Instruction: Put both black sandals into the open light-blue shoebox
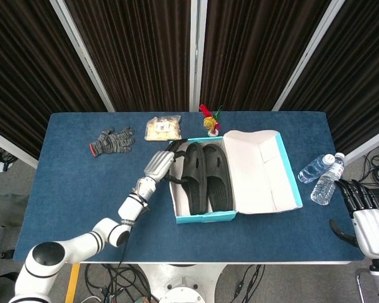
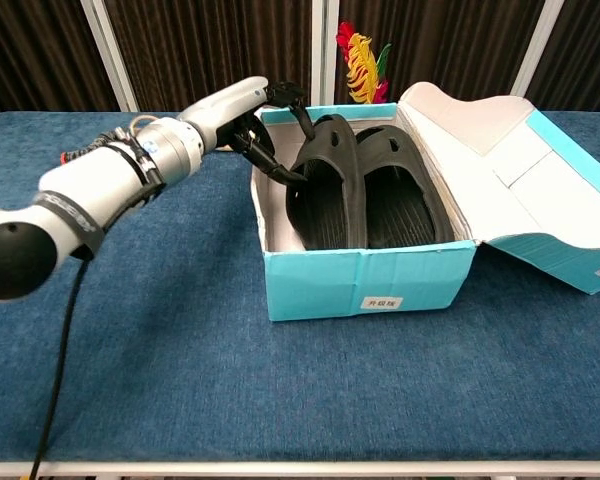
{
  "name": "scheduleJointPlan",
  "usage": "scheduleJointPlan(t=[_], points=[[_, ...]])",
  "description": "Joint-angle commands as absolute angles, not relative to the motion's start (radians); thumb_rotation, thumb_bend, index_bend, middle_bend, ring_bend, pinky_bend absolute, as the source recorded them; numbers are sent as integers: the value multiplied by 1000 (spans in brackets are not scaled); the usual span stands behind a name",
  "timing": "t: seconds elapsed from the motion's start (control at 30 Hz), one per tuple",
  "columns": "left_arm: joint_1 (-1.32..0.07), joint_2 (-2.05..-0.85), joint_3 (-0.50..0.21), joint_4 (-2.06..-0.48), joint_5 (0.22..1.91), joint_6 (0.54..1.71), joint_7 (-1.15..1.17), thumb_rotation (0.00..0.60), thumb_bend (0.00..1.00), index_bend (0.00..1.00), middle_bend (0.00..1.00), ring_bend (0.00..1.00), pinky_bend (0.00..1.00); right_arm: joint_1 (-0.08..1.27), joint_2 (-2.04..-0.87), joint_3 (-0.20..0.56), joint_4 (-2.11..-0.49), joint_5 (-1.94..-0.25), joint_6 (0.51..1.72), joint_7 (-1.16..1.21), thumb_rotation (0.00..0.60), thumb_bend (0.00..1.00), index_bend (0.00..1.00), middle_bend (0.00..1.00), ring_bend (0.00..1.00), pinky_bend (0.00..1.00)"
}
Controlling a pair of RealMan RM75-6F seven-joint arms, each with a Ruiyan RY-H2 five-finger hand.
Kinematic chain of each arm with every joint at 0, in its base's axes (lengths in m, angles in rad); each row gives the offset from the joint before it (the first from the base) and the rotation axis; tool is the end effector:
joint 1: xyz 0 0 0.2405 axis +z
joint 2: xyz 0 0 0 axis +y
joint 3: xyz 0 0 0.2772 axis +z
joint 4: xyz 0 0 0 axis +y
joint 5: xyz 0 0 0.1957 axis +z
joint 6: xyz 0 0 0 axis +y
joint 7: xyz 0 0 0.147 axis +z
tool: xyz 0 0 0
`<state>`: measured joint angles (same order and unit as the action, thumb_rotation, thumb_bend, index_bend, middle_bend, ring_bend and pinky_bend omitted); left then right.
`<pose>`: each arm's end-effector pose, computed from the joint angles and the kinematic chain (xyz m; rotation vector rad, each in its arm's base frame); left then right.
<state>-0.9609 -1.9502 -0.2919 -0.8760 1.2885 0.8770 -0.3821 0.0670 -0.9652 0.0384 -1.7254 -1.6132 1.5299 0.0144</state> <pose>-0.0916 0.4142 -0.0908 -1.7335 -1.3459 -1.3735 -0.2959 -0.1745 0.2188 1.4652 -0.8232 0.9549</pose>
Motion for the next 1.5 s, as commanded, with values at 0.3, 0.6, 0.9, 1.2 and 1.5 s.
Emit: scheduleJointPlan(t=[0.3,0.6,0.9,1.2,1.5], points=[[-937,-1643,-311,-1296,1226,806,-163,600,0,137,57,0,171,67,-970,36,-1715,-1623,1534,27,600,205,10,85,0,126],[-1064,-1681,-331,-1248,1190,718,-10,600,0,233,158,0,165,65,-969,34,-1713,-1628,1541,29,600,205,10,85,0,126],[-1151,-1713,-308,-1176,1011,640,215,600,0,262,228,16,163,58,-972,32,-1701,-1625,1549,43,600,207,10,85,0,126],[-1173,-1707,-266,-1196,862,650,341,588,0,284,258,27,163,56,-974,31,-1699,-1627,1550,45,600,204,10,85,0,126],[-1160,-1681,-257,-1264,792,703,358,527,0,289,263,27,164,51,-971,30,-1707,-1633,1561,37,600,206,10,85,0,126]])
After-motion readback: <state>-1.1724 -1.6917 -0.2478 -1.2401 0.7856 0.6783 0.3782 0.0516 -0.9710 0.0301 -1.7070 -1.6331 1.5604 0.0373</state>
